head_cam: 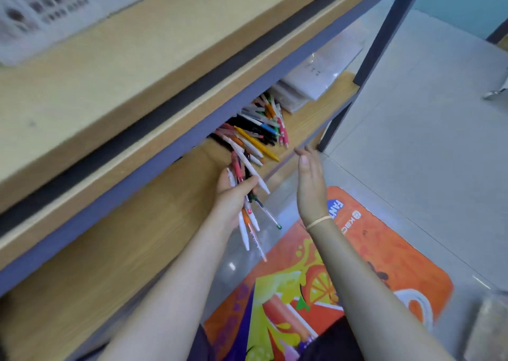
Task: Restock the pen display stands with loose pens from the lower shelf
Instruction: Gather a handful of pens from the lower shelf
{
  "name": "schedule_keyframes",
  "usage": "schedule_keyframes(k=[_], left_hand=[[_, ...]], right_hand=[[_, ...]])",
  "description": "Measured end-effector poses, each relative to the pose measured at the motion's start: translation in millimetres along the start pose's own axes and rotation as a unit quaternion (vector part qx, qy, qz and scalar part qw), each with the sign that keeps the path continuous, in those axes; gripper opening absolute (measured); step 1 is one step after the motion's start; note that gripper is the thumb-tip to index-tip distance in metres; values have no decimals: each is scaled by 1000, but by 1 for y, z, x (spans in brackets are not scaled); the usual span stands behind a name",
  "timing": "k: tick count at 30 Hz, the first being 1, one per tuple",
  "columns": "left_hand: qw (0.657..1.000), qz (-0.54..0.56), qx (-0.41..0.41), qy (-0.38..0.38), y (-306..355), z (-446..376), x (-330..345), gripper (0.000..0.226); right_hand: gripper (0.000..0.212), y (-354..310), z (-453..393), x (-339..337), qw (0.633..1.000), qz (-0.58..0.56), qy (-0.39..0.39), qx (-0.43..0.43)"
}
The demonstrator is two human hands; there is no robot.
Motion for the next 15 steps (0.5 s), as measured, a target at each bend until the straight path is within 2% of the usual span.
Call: schedule_keyframes(k=[2, 5, 6, 8, 10, 15], left_hand=[[998, 2, -47, -39, 5, 32, 17, 24], [987, 8, -104, -120, 21, 85, 46, 28], [983, 11, -115, -143, 30, 102, 54, 26], [974, 11, -136, -184, 55, 138, 68, 22], [963, 16, -145, -228, 85, 170, 78, 27], [939, 57, -163, -298, 180, 241, 93, 39]], right_hand=[[54, -19, 29, -9, 997, -23, -49, 57], [26, -54, 62, -15, 981, -71, -113, 143], [26, -68, 71, -16, 973, -96, -124, 169], [48, -103, 90, -18, 960, -137, -133, 205], [64, -143, 110, -23, 954, -159, -134, 217], [44, -267, 147, -43, 946, -217, -164, 176]])
Point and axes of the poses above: each hand's wrist, its own z-axis away from the middle knuckle, its own x-axis out of the palm, y = z × x, the point moved 4 cm from there along -z, towards the middle knuckle, and after that the axes turned 15 degrees about -y, right-handed, at the moved point
